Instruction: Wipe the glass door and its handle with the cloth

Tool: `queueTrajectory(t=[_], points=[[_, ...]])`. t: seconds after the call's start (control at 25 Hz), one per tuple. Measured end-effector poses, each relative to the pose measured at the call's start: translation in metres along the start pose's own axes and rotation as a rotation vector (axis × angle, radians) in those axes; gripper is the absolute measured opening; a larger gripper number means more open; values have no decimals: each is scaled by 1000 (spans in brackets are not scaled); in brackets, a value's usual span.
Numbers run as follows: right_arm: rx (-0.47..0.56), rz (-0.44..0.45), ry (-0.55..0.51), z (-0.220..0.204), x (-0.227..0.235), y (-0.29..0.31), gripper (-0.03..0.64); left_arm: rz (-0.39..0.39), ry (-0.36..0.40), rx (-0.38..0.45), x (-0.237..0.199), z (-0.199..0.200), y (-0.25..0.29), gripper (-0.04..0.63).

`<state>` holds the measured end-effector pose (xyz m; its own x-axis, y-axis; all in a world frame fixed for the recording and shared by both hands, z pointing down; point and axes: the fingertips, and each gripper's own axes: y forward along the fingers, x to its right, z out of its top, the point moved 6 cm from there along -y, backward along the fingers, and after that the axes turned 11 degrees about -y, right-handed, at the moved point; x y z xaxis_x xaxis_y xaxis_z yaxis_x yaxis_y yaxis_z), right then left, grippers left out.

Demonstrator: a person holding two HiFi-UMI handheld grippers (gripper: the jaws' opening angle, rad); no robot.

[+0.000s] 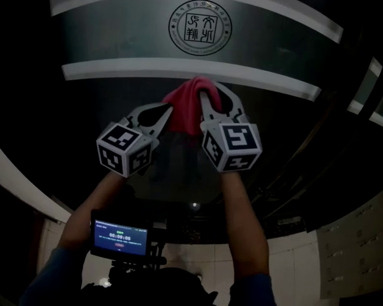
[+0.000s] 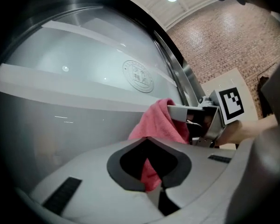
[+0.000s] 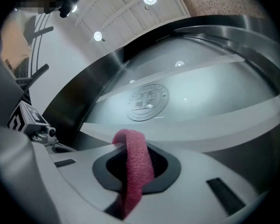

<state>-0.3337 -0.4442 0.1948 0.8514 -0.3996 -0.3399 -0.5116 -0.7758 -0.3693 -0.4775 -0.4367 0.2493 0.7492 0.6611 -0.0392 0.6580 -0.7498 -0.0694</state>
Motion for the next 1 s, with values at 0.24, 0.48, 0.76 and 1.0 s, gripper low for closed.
queueTrajectory(t=[0.24, 0.48, 0.76, 1.0], points=[[-72, -149, -72, -13, 97, -70, 28, -113, 2, -6, 76, -8, 68, 9], [-122, -218, -90, -25, 160, -117, 28, -171, -16, -5, 126, -18, 110, 9], [-123, -200, -106, -27, 155, -118, 28, -168, -12, -12, 135, -21, 113, 9], [-77, -158, -63, -14, 109, -93, 26, -137, -3, -2, 108, -11, 85, 9]])
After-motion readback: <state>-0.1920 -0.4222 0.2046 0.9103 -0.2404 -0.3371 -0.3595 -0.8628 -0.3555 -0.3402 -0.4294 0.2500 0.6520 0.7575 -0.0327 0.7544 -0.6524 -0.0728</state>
